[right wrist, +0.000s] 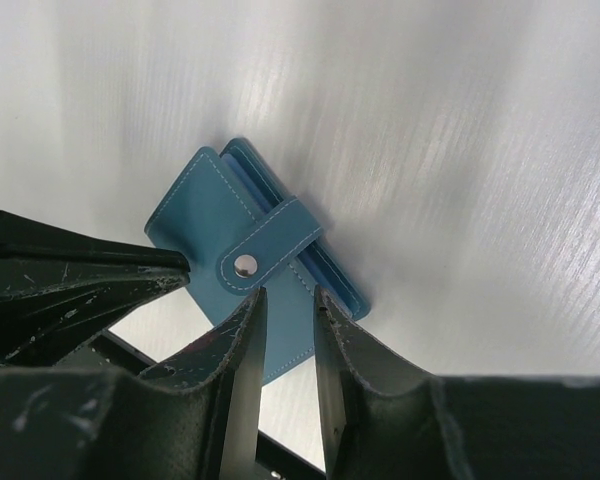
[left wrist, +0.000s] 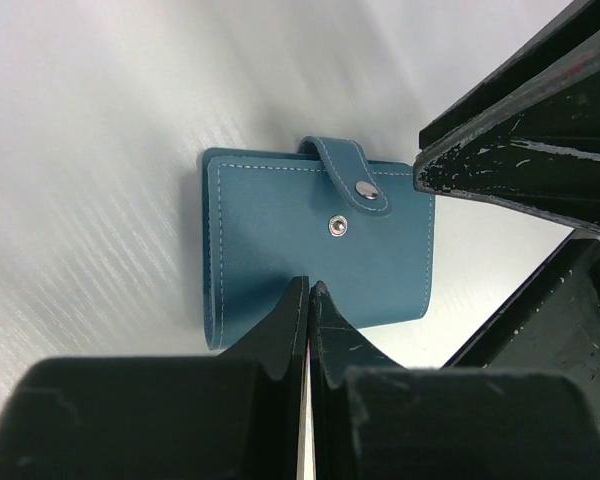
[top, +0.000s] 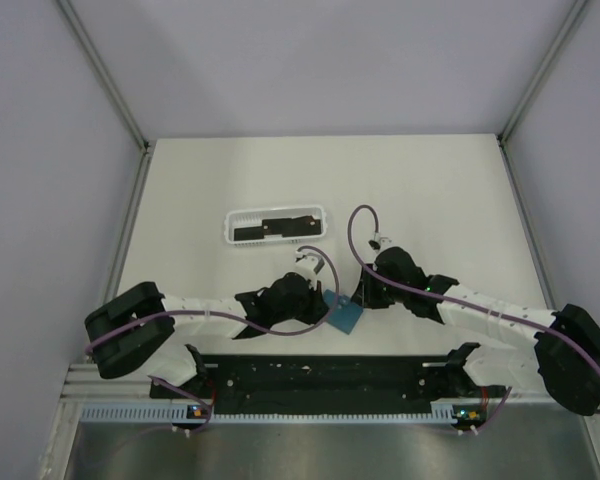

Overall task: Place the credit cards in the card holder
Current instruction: Close the card holder at the center of the board.

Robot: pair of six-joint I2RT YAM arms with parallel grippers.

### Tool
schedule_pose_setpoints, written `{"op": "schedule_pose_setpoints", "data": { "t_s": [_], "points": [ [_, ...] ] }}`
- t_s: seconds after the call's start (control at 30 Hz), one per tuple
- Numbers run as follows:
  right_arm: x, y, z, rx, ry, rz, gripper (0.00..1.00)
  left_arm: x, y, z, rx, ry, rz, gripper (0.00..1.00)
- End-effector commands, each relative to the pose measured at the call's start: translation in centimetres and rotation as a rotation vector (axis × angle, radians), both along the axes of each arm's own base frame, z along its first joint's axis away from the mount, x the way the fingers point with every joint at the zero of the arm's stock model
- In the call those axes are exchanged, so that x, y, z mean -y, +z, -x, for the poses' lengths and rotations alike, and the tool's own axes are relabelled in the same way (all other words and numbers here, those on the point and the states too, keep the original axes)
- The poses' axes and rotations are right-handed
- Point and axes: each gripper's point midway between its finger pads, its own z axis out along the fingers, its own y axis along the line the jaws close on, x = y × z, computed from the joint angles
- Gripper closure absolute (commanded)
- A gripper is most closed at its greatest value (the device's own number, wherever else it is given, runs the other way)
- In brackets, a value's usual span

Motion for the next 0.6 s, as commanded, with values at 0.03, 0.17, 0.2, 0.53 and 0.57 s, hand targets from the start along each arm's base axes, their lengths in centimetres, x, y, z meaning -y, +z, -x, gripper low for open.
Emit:
{"op": "schedule_pose_setpoints", "data": {
  "t_s": [0.03,0.17,0.2,0.53,0.57],
  "points": [
    [-1.0,1.2,-0.6,0.054,0.031,-0.036,0.74,0.7,0.8,-0.9,0.022,0.021,0.023,1.0],
    [-1.6,1.3,-0.4,0.052,0.06,-0.05,0.74,0.4,0.1,-0.8,0.011,0.029,0.023,1.0],
    [-1.8,1.3,-0.4,0.051,0.069,-0.057,0.74,0.4,0.0,-0.7,0.01,0.029,0.02,1.0],
    [-2.5,0.8,-0.5,0.037,0.098,-0.058,0.76,0.0,-0.4,-1.0,0.012,0.051,0.007,1.0],
    [-2.6,0.8,-0.6,0.039,0.098,-0.059,0.76,0.0,-0.5,-0.9,0.008,0.053,0.006,1.0]
  ]
}}
